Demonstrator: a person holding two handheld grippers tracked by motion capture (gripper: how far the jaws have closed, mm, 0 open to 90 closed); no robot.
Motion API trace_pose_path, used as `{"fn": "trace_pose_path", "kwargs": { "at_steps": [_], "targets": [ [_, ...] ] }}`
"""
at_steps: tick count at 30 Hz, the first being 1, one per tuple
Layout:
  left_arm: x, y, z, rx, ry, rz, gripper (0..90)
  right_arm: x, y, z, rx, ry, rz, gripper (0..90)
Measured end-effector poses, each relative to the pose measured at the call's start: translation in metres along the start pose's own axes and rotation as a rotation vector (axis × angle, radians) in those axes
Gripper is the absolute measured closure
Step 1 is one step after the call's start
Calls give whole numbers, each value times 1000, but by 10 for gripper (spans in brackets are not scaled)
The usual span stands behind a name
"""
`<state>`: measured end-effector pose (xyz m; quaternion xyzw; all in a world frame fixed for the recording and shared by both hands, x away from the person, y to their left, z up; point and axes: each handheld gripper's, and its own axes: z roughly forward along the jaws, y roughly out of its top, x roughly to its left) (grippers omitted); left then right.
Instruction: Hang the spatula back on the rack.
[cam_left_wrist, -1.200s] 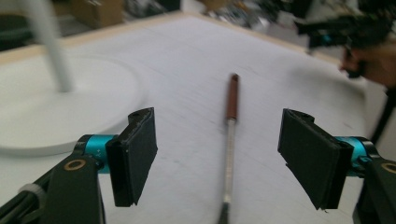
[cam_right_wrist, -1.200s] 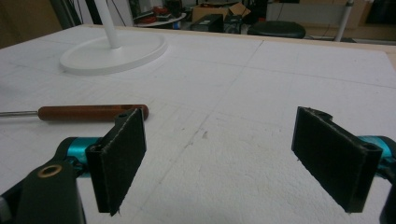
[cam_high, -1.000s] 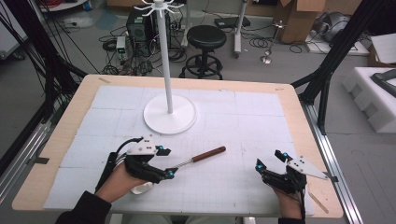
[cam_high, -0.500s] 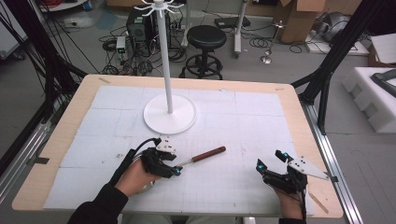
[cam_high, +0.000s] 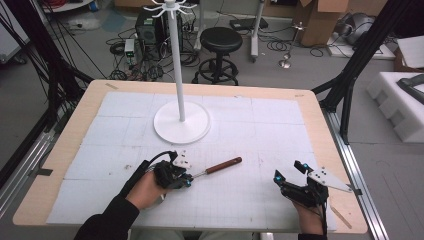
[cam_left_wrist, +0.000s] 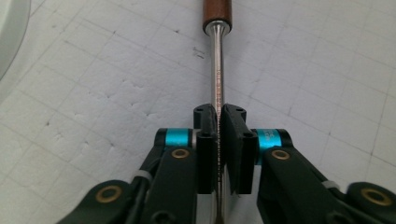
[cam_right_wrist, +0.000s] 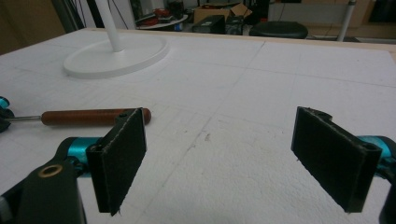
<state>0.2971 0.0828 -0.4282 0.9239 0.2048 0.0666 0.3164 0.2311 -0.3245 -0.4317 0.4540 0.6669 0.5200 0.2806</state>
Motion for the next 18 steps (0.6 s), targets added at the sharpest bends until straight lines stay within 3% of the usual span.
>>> {"fn": "trace_pose_path", "kwargs": {
  "at_steps": [4,12,18],
  "targets": [
    [2,0,0,-5,-17,-17,836,0,0,0,-3,1,4,175],
    [2,-1,-2,-12,-13,-34,838,-2,-1,0,-1,7,31,174],
    [5,-3,-13,-72,-9,-65,841,-3,-1,-1,-5,6,39,175]
  ]
}}
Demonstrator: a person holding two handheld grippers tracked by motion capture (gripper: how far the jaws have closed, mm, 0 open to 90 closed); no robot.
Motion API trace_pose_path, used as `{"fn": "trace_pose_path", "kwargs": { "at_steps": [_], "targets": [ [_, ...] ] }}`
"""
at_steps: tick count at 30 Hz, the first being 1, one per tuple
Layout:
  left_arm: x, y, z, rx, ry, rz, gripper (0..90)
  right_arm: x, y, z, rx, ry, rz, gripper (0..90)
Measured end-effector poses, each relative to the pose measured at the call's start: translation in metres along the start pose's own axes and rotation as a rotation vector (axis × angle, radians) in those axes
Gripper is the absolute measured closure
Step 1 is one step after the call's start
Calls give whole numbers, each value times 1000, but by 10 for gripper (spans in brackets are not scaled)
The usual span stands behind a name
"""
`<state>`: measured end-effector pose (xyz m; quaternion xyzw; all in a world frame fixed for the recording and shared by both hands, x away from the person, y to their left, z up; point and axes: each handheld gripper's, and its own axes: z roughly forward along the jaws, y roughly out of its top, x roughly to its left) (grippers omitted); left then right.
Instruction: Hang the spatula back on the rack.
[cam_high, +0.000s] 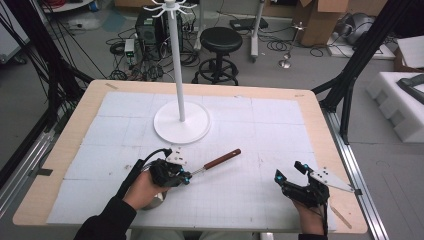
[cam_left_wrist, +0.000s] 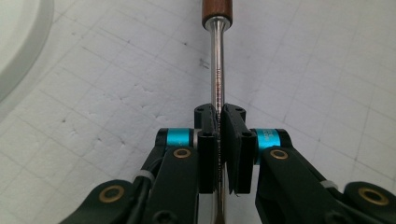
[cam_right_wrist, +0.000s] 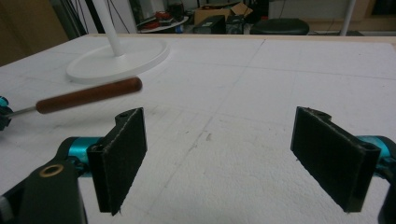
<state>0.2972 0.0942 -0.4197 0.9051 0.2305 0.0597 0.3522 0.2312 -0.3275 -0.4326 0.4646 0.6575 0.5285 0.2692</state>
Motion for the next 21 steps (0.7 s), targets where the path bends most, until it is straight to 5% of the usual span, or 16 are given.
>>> {"fn": "trace_pose_path", "kwargs": {
  "at_steps": [7,13,21],
  "targets": [
    [0,-2,-19,-100,-8,-30,841,1,0,0,1,10,17,174],
    [-4,-2,-34,-190,5,-40,841,6,4,1,-24,63,42,174],
    [-10,-3,-58,-335,22,-43,841,30,20,12,-51,217,48,174]
  ]
}}
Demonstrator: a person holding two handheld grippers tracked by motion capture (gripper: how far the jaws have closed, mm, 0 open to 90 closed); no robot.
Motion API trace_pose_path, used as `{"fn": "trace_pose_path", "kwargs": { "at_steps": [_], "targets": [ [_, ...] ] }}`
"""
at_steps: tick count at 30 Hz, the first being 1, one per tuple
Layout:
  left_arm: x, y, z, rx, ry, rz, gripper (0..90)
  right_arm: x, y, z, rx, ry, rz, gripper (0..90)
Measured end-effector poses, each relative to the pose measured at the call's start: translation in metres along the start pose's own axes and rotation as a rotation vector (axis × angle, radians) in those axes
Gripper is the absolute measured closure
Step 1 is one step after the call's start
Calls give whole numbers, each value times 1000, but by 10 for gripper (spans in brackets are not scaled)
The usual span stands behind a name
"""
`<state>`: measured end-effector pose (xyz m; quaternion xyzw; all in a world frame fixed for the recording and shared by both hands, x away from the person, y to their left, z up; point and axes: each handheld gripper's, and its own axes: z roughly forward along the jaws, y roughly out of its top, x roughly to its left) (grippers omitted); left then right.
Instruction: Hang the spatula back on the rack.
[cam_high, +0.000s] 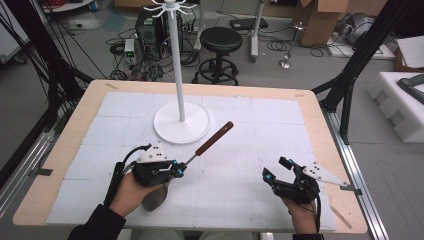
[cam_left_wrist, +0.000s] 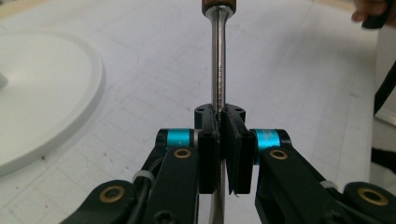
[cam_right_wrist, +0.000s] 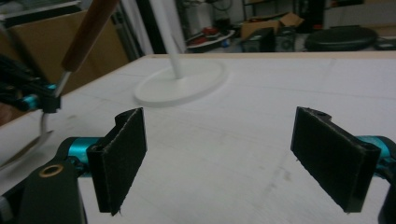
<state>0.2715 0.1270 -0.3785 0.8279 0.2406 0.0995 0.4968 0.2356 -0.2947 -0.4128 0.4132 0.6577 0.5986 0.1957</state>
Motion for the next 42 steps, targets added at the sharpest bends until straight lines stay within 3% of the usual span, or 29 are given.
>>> {"fn": "trace_pose_path", "kwargs": {
  "at_steps": [4,12,15,16,17,23,25,31,34,35,36,38,39,41,42],
  "targets": [
    [-4,5,-14,-90,-4,-20,841,19,12,12,5,85,-27,174],
    [-11,8,-25,-163,0,-1,840,44,43,38,-14,190,-79,174],
    [-14,8,-24,-174,-7,-4,840,52,51,46,-20,220,-92,174],
    [-16,8,-23,-186,-14,-8,840,62,61,53,-20,259,-111,175],
    [-16,8,-23,-186,-14,-8,840,62,61,53,-20,259,-111,175],
    [-26,10,-23,-221,-32,5,840,92,92,72,-28,375,-158,179],
    [-28,10,-23,-229,-29,9,840,105,110,79,-46,400,-184,179],
    [-31,11,-26,-247,-22,6,840,121,134,87,-39,441,-193,184],
    [-32,12,-28,-251,-14,6,840,126,142,91,-44,474,-178,297],
    [-32,13,-29,-254,-14,9,840,128,143,93,-34,476,-176,320],
    [-33,14,-30,-256,-17,9,840,131,146,95,-17,475,-181,399],
    [-35,15,-31,-258,-11,23,840,133,147,95,-13,484,-181,430],
    [-37,16,-33,-263,-11,31,840,136,149,95,-14,492,-185,517],
    [-38,16,-33,-265,-10,36,840,137,150,94,-11,494,-183,543],
    [-38,17,-34,-266,-7,39,840,139,151,94,-9,501,-177,606]
  ]
}}
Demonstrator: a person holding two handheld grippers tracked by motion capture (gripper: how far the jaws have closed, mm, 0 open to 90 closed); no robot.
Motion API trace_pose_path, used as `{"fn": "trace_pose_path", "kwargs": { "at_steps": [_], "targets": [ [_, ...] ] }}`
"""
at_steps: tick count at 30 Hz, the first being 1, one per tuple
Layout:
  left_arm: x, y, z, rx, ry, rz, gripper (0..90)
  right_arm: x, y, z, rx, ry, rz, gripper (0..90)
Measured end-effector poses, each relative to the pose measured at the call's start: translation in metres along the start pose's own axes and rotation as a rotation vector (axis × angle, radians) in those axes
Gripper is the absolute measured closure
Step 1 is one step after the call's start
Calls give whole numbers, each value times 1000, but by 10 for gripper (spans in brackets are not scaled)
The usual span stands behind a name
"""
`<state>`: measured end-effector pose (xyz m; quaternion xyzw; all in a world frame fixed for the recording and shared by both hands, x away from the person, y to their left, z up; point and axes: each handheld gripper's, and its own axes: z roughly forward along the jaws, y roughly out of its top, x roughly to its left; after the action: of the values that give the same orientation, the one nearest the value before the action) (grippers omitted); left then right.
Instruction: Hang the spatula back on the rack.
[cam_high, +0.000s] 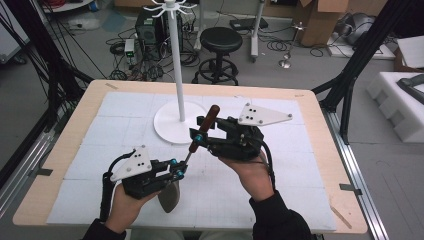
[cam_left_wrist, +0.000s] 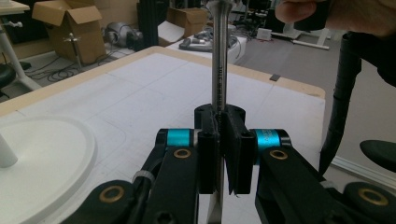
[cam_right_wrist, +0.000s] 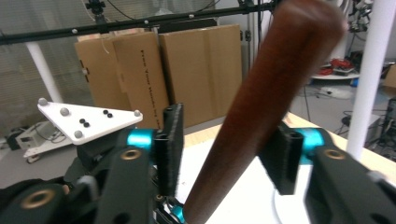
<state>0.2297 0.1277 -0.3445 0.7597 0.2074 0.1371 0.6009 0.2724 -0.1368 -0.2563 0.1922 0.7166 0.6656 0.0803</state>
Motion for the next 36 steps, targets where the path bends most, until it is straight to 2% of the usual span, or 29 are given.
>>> {"fn": "trace_pose_path", "kwargs": {
  "at_steps": [4,9,10,11,12,13,15,19,21,22,24,25,27,31,32,33,35,36],
  "targets": [
    [-1,1,-1,0,-1,10,840,-1,-1,1,8,4,4,665],
    [-3,1,-2,-17,-18,11,840,-2,0,0,-14,76,57,706],
    [-3,1,-2,-17,-18,11,839,-2,0,0,-14,76,57,706],
    [-4,1,-3,-27,-26,5,839,-2,1,0,-25,99,83,715],
    [-4,1,-3,-27,-26,5,838,-2,1,0,-25,99,83,715],
    [-4,1,-3,-40,-36,4,837,-2,1,0,-40,126,99,725],
    [-4,1,-3,-43,-41,4,835,-2,1,0,-47,140,104,727],
    [-8,0,-1,-52,-106,12,819,6,3,1,-43,181,75,730],
    [-8,0,-1,-57,-120,12,788,7,3,1,-40,187,73,730],
    [-9,0,0,-61,-135,7,738,8,3,2,-23,196,60,730],
    [-10,0,0,-67,-143,6,733,9,3,3,-16,202,58,730],
    [-9,0,1,-66,-149,5,707,11,2,4,-1,226,43,730],
    [-9,-1,1,-67,-164,-1,699,12,2,5,3,238,39,730],
    [-11,-2,4,-71,-222,-5,691,15,2,7,13,308,17,729],
    [-12,-3,5,-68,-238,0,713,15,2,8,11,357,5,729],
    [-13,-3,5,-65,-243,3,713,15,2,8,11,357,5,729],
    [-14,-4,5,-68,-261,16,754,15,3,9,7,392,-1,729],
    [-15,-4,4,-73,-274,21,809,14,3,10,-1,431,-5,730]
  ]
}}
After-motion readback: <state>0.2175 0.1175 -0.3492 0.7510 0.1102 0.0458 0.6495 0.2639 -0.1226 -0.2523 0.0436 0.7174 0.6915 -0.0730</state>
